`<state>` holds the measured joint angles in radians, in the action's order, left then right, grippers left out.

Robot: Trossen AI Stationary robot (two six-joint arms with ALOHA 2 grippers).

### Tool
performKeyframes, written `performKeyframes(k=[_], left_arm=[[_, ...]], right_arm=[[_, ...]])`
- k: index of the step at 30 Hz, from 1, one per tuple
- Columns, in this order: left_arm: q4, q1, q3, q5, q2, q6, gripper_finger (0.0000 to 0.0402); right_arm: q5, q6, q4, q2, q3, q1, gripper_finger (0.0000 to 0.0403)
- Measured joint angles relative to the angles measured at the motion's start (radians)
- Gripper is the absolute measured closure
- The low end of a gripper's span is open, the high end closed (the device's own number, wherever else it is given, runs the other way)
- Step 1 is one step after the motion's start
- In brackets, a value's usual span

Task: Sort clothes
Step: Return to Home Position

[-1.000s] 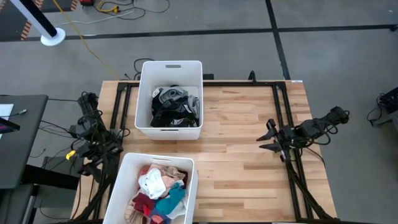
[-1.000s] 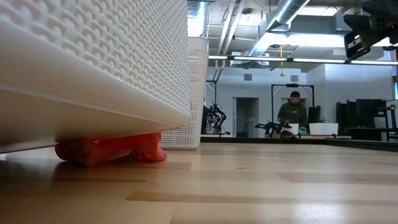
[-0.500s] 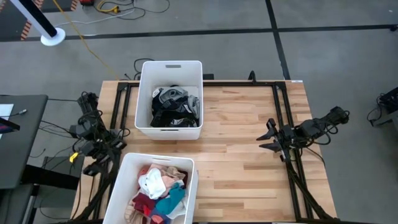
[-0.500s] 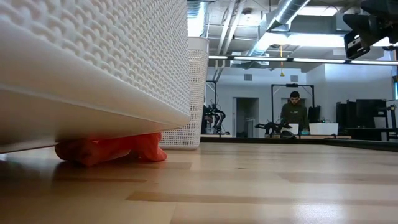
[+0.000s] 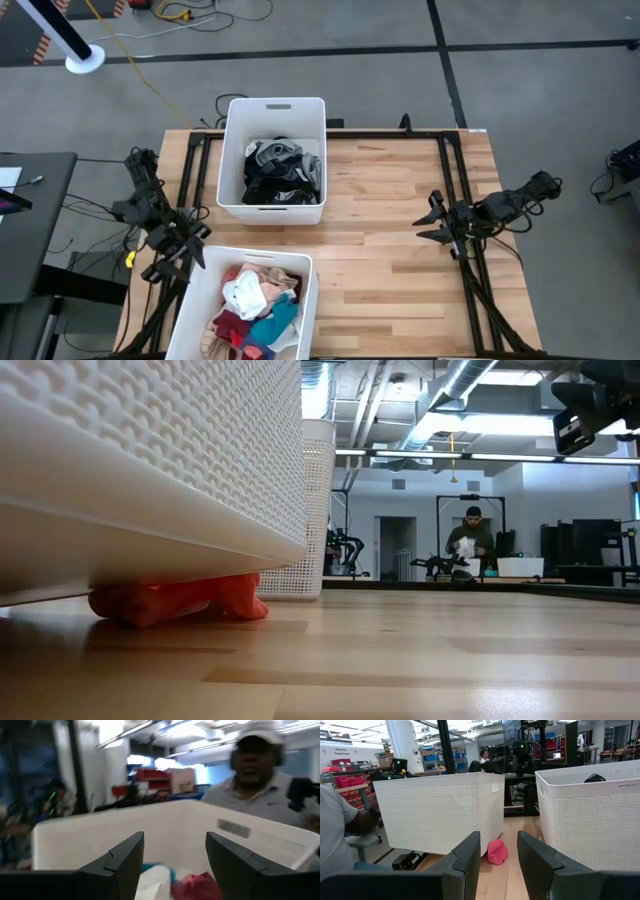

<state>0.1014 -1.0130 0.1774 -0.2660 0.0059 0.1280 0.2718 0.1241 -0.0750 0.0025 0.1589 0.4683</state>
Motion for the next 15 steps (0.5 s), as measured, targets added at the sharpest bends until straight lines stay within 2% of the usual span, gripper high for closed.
performKeyframes(k=[2,6,8,11,15], left_arm=[[0.012,-0.001,0.0,0.091,-0.001,0.062,0.0194],[-0.041,-0.002,0.008,0.502,0.0,0.268,0.0194],[-0.106,-0.002,0.012,0.65,-0.001,0.324,0.0194],[-0.144,-0.002,0.008,0.731,0.0,0.369,0.0194],[-0.181,-0.002,0.004,0.737,0.0,0.359,0.0194]], right_arm=[[0.0,0.0,0.0,0.0,0.0,0.001,0.0259],[-0.001,0.04,-0.022,0.0,0.0,0.001,0.0259],[-0.001,0.062,-0.046,0.0,0.0,0.001,0.0259],[-0.008,0.072,-0.078,0.0,0.0,0.001,0.0259],[-0.062,0.023,-0.088,0.0,0.0,0.01,0.0259]])
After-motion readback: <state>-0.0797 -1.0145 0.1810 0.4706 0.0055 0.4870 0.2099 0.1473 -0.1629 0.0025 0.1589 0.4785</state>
